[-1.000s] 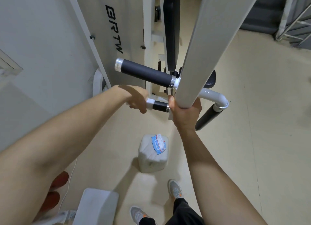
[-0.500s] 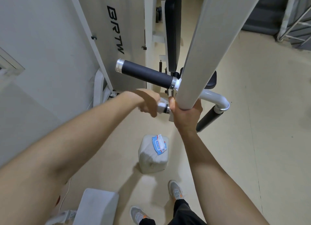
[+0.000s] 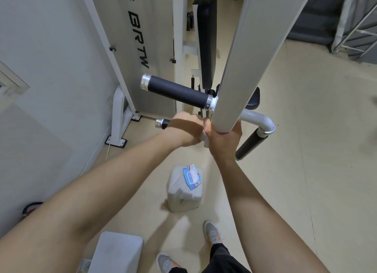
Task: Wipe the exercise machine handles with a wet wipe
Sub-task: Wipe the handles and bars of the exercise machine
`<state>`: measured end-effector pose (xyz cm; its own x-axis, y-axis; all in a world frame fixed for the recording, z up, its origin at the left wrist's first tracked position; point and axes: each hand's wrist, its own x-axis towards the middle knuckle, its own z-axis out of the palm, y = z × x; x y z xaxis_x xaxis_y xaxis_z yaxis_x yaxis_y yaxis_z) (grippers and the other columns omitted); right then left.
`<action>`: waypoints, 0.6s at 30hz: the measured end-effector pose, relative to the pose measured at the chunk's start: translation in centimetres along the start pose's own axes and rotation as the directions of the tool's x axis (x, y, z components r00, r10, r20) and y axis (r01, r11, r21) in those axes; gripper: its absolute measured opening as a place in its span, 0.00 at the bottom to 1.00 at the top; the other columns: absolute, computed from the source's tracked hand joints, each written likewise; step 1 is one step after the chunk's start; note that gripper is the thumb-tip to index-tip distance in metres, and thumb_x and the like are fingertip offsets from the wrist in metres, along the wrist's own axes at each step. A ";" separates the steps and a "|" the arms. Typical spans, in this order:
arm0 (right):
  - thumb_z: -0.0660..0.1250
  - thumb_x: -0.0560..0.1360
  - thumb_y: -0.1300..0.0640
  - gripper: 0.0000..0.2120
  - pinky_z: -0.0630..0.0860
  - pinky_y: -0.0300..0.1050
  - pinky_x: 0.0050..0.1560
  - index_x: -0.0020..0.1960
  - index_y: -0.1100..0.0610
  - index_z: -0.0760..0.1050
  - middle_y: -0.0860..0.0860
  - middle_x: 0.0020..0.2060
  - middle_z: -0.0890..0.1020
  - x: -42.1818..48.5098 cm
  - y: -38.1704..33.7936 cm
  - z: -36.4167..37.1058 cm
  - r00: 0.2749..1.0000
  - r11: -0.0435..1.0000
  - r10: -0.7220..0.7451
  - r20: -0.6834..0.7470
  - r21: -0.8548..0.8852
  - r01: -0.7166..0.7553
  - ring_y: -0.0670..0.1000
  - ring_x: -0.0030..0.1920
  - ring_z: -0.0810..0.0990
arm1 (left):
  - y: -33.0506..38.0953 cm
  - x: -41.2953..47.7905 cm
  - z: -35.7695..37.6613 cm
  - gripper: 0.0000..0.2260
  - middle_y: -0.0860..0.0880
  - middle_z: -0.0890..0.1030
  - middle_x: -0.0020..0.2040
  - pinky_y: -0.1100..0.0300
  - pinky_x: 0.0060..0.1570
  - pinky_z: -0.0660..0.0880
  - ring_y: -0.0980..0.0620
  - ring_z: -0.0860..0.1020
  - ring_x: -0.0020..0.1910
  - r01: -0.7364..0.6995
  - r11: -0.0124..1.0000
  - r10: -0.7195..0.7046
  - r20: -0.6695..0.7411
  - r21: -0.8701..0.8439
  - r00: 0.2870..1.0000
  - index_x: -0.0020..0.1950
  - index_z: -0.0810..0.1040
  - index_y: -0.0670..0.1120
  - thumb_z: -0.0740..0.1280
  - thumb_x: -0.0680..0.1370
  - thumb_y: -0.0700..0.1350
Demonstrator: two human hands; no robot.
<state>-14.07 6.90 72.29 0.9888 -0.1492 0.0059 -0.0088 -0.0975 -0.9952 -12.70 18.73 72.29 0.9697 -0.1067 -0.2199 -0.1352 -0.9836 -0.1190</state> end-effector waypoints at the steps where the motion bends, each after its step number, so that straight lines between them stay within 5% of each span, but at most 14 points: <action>1: 0.79 0.59 0.46 0.20 0.76 0.33 0.38 0.41 0.46 0.69 0.54 0.43 0.81 0.0 -0.1 -0.2 1.000 1.000 0.001 0.013 -0.015 -0.001 0.47 0.39 0.81 | -0.6 0.2 -0.9 0.08 0.51 0.72 0.35 0.57 0.39 0.69 0.47 0.74 0.36 -0.022 0.999 0.025 0.084 -0.037 0.996 0.44 0.68 0.47 0.64 0.76 0.50; 5: 0.81 0.67 0.58 0.20 0.73 0.29 0.30 0.38 0.47 0.68 0.44 0.34 0.75 0.1 -0.3 -0.8 0.998 0.999 -0.018 0.061 -0.046 0.021 0.35 0.30 0.77 | -5.3 0.3 -1.7 0.08 0.47 0.80 0.37 0.59 0.33 0.73 0.49 0.78 0.33 0.122 0.966 -0.010 0.436 -0.229 0.900 0.44 0.75 0.46 0.71 0.73 0.48; 7: 0.81 0.67 0.58 0.21 0.74 0.29 0.31 0.37 0.47 0.68 0.43 0.32 0.75 0.0 -0.5 -0.7 0.998 0.999 -0.028 0.060 -0.038 0.030 0.36 0.30 0.78 | -7.2 -0.4 -1.5 0.08 0.46 0.81 0.37 0.59 0.33 0.73 0.49 0.78 0.32 0.189 0.947 -0.046 0.474 -0.260 0.879 0.46 0.76 0.45 0.71 0.72 0.48; 11: 0.77 0.60 0.48 0.18 0.78 0.41 0.40 0.40 0.46 0.69 0.45 0.37 0.77 -0.3 -0.4 0.1 1.000 1.000 -0.002 0.028 -0.007 0.002 0.45 0.37 0.79 | -6.7 -1.8 0.6 0.06 0.50 0.79 0.36 0.57 0.40 0.70 0.49 0.76 0.33 0.055 0.996 -0.061 0.087 0.064 0.994 0.43 0.74 0.49 0.64 0.76 0.51; 14: 0.77 0.60 0.48 0.18 0.78 0.41 0.42 0.42 0.46 0.69 0.49 0.40 0.80 -0.1 -0.1 0.1 1.000 1.000 -0.007 0.011 0.027 0.007 0.49 0.39 0.80 | -3.5 -1.8 2.9 0.07 0.49 0.83 0.38 0.52 0.48 0.65 0.47 0.78 0.34 0.112 0.986 -0.085 -0.207 0.122 0.975 0.45 0.74 0.49 0.59 0.80 0.48; 18: 0.77 0.60 0.48 0.18 0.76 0.35 0.41 0.43 0.46 0.70 0.56 0.46 0.81 -0.1 0.0 0.0 1.000 1.000 0.002 -0.001 0.023 -0.002 0.50 0.41 0.80 | 0.2 -0.3 1.6 0.04 0.50 0.82 0.42 0.53 0.49 0.68 0.45 0.79 0.40 0.028 0.998 -0.020 -0.140 0.052 0.990 0.44 0.69 0.49 0.60 0.79 0.47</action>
<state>-14.16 6.92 72.26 0.9886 -0.1506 0.0039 -0.0074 -0.0748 -0.9972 -13.37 18.81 70.78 0.9912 -0.1058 -0.0798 -0.1185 -0.9773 -0.1756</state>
